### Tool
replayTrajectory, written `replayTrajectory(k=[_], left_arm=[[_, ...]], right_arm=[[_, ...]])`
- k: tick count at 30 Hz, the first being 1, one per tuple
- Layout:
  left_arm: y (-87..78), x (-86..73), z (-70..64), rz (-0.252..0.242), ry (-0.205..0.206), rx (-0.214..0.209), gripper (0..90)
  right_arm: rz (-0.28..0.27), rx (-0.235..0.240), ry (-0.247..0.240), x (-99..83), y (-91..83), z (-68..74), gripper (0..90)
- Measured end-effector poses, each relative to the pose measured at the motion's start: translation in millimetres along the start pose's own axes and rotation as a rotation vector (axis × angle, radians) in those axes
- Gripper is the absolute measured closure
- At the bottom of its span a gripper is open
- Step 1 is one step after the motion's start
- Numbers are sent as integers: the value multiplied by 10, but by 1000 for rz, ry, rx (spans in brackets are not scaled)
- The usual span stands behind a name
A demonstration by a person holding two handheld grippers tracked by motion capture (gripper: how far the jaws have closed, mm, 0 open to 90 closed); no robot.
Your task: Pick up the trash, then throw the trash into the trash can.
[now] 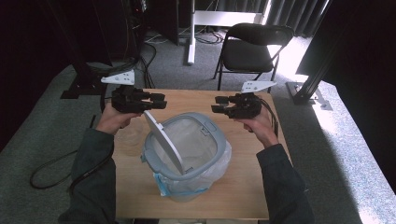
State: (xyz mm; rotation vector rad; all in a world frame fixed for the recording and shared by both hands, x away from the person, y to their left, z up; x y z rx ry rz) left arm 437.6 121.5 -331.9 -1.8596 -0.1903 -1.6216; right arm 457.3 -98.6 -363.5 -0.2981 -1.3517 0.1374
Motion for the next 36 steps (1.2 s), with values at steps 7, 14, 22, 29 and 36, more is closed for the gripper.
replayTrajectory(k=[7,14,22,29,36], left_arm=[[-53,-149,226,-16,-63,93,595],[-125,-326,420,-6,-92,190,551],[-195,-660,671,27,-130,317,528],[-200,-952,815,59,-162,388,538],[-235,-1347,1045,121,-217,496,723]], right_arm=[[16,-42,30,-143,-52,-85,514],[18,-80,37,-227,-124,-130,497],[21,-140,62,-395,-213,-224,495],[40,-197,67,-492,-215,-259,487],[78,-252,59,-647,-197,-280,491]])
Point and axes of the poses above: each handheld gripper's, and its own axes: y roughly forward along the jaws, x roughly out of its top, z roughly to its left, the point moved 10 cm from there along y, roughly forward along the jaws, and after that the axes turned 15 degrees about x, right-handed, at the moved point
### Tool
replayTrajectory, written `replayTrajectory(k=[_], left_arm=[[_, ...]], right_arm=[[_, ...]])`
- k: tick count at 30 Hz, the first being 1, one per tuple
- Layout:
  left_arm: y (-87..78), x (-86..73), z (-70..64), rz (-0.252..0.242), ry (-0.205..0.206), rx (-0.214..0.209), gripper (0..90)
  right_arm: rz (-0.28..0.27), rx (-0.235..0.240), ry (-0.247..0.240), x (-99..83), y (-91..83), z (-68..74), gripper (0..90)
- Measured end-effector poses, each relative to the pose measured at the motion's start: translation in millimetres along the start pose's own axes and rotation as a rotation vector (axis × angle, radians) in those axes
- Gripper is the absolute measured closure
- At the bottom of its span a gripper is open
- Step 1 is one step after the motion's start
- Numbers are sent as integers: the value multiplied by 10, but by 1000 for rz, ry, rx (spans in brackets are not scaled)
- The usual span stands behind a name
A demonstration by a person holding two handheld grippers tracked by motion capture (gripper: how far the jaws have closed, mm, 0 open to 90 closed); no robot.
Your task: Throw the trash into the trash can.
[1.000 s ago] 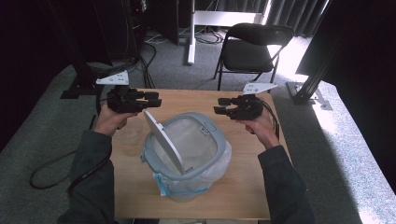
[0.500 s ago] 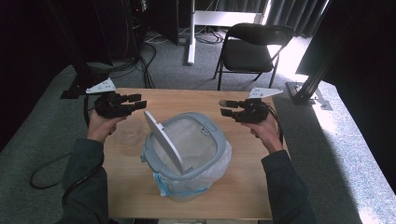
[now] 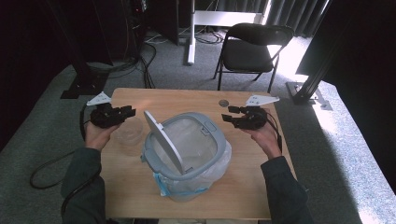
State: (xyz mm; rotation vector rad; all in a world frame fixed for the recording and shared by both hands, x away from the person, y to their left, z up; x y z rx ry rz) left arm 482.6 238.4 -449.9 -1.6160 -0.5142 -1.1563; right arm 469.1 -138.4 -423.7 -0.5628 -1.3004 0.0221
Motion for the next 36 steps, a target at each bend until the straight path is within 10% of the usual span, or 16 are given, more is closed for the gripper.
replayTrajectory(k=[7,18,36], left_arm=[[133,-392,303,92,-29,114,900],[226,-672,669,162,-52,267,900],[388,-956,921,235,-103,265,854]], right_arm=[[3,1,18,-82,25,-21,491],[6,9,23,-105,58,-16,491],[6,6,39,-179,34,-56,495]])
Point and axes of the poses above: each handheld gripper's, and its own axes: y roughly forward along the jaws, x roughly out of its top, z roughly to its left, the point moved 10 cm from there along y, roughly forward along the jaws, and after that the axes turned 15 degrees about x, right-handed, at the moved point
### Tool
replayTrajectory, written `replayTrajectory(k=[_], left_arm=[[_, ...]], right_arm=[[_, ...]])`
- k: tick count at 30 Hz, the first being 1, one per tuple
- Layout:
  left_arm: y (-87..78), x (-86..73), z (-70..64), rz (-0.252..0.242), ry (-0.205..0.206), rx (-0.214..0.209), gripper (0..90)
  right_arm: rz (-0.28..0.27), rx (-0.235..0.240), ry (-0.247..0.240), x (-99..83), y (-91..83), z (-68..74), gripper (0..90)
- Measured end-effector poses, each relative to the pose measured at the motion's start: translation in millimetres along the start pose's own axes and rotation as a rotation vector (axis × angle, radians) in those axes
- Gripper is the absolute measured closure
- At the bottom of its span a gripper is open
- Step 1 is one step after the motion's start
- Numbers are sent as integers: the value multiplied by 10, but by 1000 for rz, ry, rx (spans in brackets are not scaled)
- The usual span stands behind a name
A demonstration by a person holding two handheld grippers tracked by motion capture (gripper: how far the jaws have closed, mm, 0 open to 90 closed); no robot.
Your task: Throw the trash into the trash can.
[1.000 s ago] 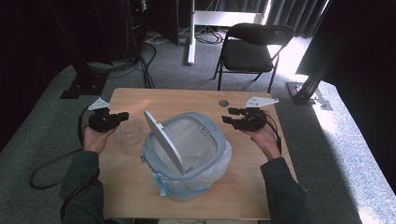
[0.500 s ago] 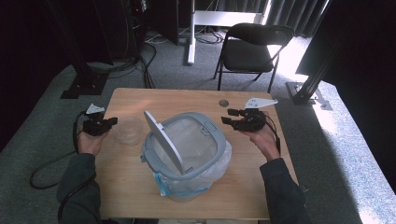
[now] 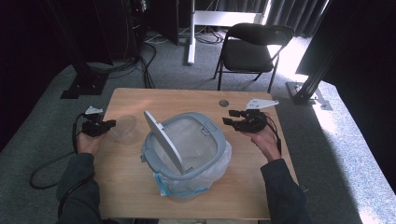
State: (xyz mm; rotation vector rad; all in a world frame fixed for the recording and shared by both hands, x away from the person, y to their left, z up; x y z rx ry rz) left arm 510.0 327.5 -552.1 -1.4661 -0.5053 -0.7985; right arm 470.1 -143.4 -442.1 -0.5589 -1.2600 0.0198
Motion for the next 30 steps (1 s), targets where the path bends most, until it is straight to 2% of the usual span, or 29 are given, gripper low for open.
replayTrajectory(k=[2,3,4,7,12,14,17,20,25,28,30], left_arm=[[44,-51,-5,23,17,-10,845],[59,-71,-26,23,14,-32,836],[72,-88,-53,16,3,-57,829],[109,-123,-92,6,-23,-83,819],[157,-194,-136,21,-30,-104,789],[144,-189,-135,12,-42,-108,778],[45,-111,-105,-32,-74,-120,757],[-97,-3,-73,-73,-78,-119,727],[-438,239,-110,-179,-93,-155,669],[-621,329,-201,-228,-84,-191,639],[-669,304,-306,-218,-36,-202,621]], right_arm=[[1,2,1,-9,5,-2,495],[2,2,2,-13,8,-5,495],[2,2,3,-17,10,-7,495],[5,0,7,-26,17,-17,496],[8,0,8,-30,19,-15,496],[5,0,7,-26,14,-10,496],[4,-1,6,-26,4,-8,496],[2,-3,7,-28,-5,-13,496],[0,-3,10,-38,-2,-11,496],[0,-3,8,-40,7,-9,495],[2,-1,5,-40,10,-2,495]])
Point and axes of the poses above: each handheld gripper's, and its own axes: y roughly forward along the jaws, x roughly out of its top, z roughly to its left, the point moved 10 cm from there along y, roughly forward along the jaws, and after that the axes turned 15 degrees about x, right-handed, at the moved point
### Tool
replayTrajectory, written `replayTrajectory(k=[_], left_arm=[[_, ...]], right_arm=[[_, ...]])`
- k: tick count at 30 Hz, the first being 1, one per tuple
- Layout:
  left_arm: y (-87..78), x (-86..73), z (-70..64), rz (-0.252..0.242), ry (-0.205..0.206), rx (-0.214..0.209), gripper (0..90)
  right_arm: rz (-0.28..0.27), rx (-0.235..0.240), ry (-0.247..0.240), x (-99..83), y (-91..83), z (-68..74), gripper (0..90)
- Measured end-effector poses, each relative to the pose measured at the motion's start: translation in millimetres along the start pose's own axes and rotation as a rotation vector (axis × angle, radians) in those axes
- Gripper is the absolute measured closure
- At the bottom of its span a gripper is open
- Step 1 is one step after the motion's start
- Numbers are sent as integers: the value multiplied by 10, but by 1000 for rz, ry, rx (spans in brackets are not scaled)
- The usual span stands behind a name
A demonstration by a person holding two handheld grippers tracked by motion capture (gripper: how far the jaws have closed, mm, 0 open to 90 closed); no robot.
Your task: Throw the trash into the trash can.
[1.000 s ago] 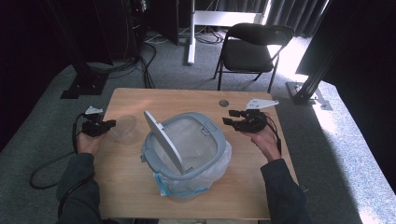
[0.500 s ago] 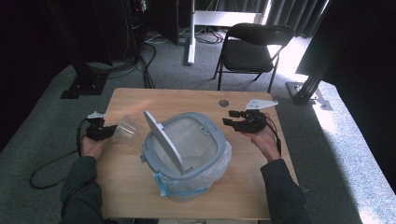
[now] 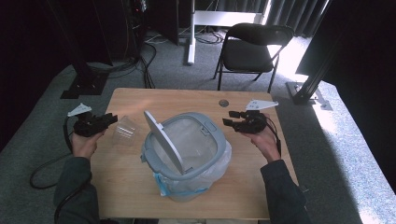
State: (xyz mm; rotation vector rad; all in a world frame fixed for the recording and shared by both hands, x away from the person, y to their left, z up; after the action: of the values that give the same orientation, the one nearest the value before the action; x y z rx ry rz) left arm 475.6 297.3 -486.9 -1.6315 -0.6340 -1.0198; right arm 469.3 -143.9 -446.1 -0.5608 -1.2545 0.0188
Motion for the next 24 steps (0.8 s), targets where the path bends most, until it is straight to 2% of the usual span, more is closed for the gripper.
replayTrajectory(k=[2,3,6,8,12,17,20,24], left_arm=[[32,-89,-58,48,61,30,601],[56,-133,-56,66,74,47,594],[115,-226,-10,86,57,68,577],[140,-273,-5,95,51,58,588],[158,-324,-15,117,81,65,699],[186,-333,-14,126,89,64,812],[205,-323,-27,123,100,69,830],[224,-286,-43,117,88,63,837]], right_arm=[[-2,1,0,3,1,4,495],[-2,1,1,4,1,3,494],[-1,3,1,0,2,11,493],[0,2,2,-10,-1,10,492],[-2,-3,13,-42,-18,-21,490],[4,-4,18,-88,-14,-27,489],[1,-2,18,-94,-13,-22,489],[2,-3,20,-101,-21,-26,489]])
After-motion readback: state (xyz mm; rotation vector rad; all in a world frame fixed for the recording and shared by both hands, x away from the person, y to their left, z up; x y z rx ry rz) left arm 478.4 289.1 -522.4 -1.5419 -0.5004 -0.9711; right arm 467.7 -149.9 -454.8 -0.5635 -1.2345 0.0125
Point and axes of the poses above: each handheld gripper's, and its own axes: y roughly forward along the jaws, x roughly out of its top, z roughly to its left, the point moved 10 cm from there along y, roughly forward along the jaws, and after that the axes turned 15 degrees about x, right-handed, at the moved point
